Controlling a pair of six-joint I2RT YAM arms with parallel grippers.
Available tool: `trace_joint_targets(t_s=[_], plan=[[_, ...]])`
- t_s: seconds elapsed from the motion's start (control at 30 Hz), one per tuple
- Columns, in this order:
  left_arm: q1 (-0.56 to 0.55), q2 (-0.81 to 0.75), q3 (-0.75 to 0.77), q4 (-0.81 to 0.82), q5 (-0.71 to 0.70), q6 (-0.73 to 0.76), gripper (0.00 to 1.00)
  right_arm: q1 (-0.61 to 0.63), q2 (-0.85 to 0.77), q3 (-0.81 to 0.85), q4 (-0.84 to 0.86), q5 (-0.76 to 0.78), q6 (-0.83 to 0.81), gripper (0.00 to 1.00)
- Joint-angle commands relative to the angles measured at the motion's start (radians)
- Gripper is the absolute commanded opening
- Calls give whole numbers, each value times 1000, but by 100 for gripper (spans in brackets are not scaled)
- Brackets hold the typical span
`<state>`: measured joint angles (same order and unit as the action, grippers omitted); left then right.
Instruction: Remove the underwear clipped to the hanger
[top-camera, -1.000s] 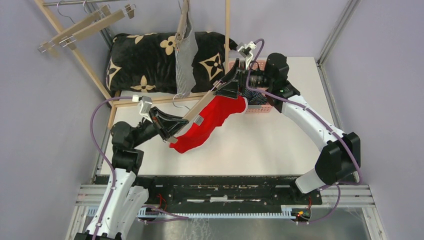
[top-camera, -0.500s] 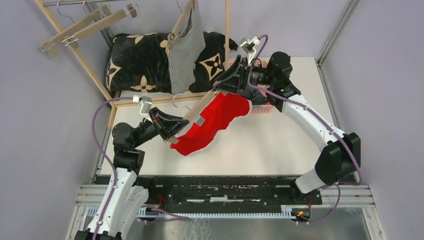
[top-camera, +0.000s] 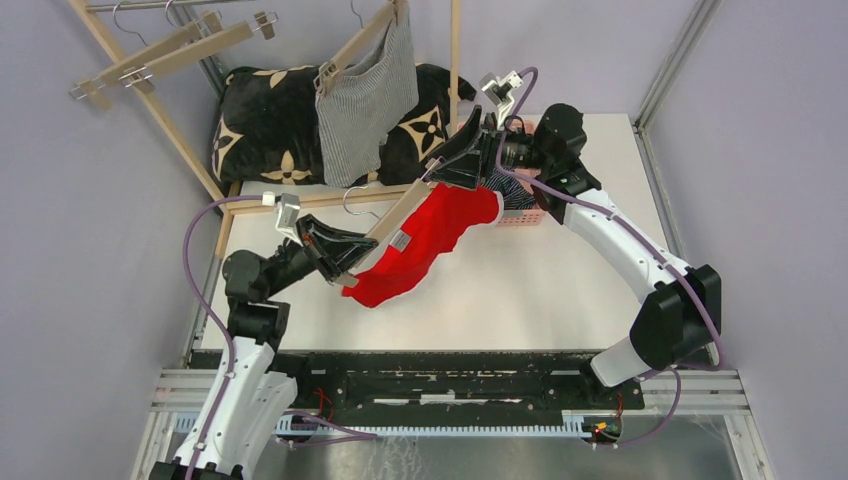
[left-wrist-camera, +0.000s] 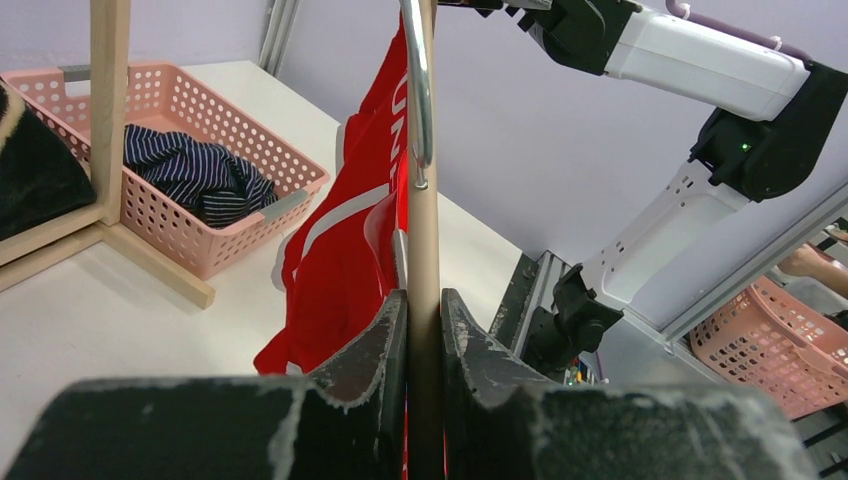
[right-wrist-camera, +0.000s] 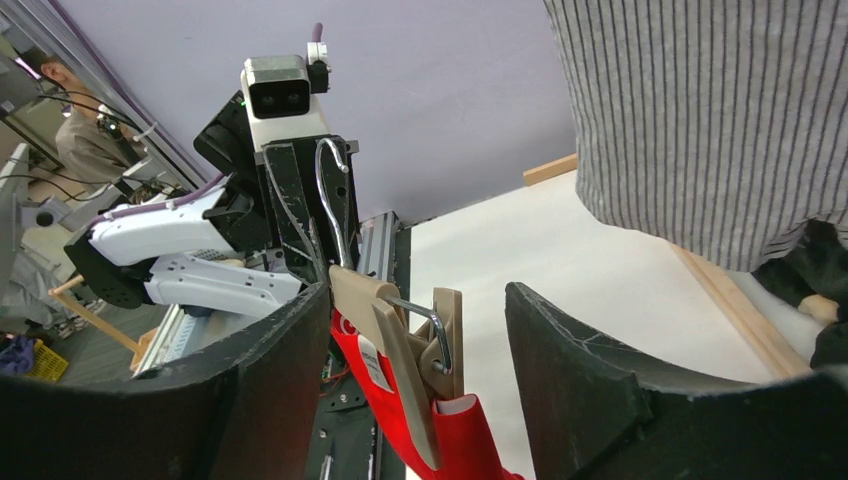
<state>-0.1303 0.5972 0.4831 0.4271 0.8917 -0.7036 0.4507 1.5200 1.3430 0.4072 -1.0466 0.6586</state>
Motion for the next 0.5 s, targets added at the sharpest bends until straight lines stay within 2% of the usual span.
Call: trace_joint_targets(t_s=[0.0, 0.07, 0.1, 0.17, 0.23, 0.27, 0.37, 0.47], plan=[[0, -4, 7, 93, -10, -49, 3, 1, -5, 26, 74, -26, 13, 68], [0, -3, 5, 94, -10, -50, 3, 2, 0, 33, 69, -27, 13, 59], [0, -4, 4, 94, -10, -50, 3, 1, 2, 35, 68, -29, 16, 52], [0, -4, 0, 94, -10, -50, 3, 2, 8, 44, 74, -41, 25, 33], [0, -5, -6, 95, -11, -48, 3, 2, 14, 46, 89, -47, 44, 9], [0, -3, -7, 98, -15, -48, 3, 1, 16, 47, 95, -48, 54, 2], [0, 11, -4, 116, -15, -46, 3, 3, 27, 47, 174, -76, 125, 1], [1, 40, 6, 138, 2, -44, 3, 5, 37, 31, 359, -126, 272, 0]])
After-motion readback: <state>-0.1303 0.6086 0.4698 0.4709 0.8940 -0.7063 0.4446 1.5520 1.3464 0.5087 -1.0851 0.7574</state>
